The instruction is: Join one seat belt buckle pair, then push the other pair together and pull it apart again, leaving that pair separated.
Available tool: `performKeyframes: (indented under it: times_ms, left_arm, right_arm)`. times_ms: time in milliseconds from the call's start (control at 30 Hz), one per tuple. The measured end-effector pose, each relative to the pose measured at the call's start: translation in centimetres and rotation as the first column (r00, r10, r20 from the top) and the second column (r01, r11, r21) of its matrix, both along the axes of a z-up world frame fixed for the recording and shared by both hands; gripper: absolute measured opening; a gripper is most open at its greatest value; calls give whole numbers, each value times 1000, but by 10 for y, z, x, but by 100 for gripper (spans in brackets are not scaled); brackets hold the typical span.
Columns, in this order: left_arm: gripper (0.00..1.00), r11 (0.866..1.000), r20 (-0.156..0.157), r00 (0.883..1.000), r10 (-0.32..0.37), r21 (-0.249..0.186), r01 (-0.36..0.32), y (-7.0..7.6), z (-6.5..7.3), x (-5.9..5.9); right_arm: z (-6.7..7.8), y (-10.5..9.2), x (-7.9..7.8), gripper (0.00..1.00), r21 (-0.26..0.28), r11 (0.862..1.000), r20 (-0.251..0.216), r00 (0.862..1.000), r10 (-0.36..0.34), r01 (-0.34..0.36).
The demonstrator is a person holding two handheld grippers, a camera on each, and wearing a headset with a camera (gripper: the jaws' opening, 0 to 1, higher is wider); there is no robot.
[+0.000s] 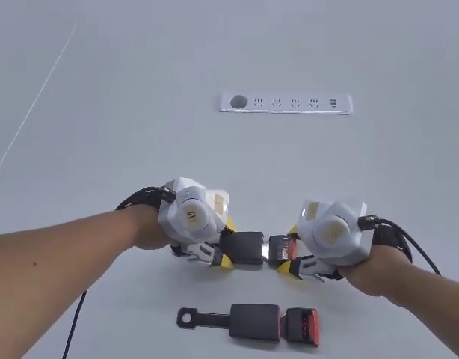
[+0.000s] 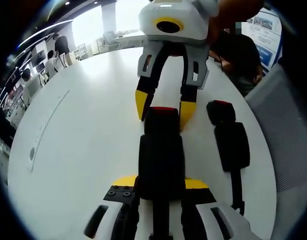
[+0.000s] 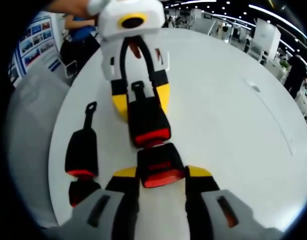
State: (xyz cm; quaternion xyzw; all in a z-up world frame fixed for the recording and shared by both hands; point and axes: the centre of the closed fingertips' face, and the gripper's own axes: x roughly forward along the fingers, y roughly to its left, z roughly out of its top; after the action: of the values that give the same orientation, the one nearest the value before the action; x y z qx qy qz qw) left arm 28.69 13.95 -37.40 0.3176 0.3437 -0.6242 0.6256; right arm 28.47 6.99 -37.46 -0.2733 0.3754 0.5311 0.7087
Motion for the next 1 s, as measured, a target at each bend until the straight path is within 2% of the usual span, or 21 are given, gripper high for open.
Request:
performKeyframes:
  times_ms: [200, 367, 567, 1000]
  left_arm:
    - [32, 1000, 0, 1000, -9, 3, 9, 0, 0, 0]
    - [32, 1000, -1, 1000, -29, 6, 29, 1, 0, -1]
    - [32, 999, 0, 999, -34, 10, 34, 1, 0, 0]
    - [32, 999, -3, 999, -33, 18, 33, 0, 0, 1]
  right_arm:
    - [0, -5, -1, 35, 2, 1000, 0, 1000, -6, 6]
    - [0, -14, -1, 35, -27, 1000, -8, 1000, 5, -5]
    - [0, -18, -1, 35, -13, 1000, -5, 1000, 20, -20]
    - [2, -43, -4, 36, -17, 1000, -8, 1000, 21, -21]
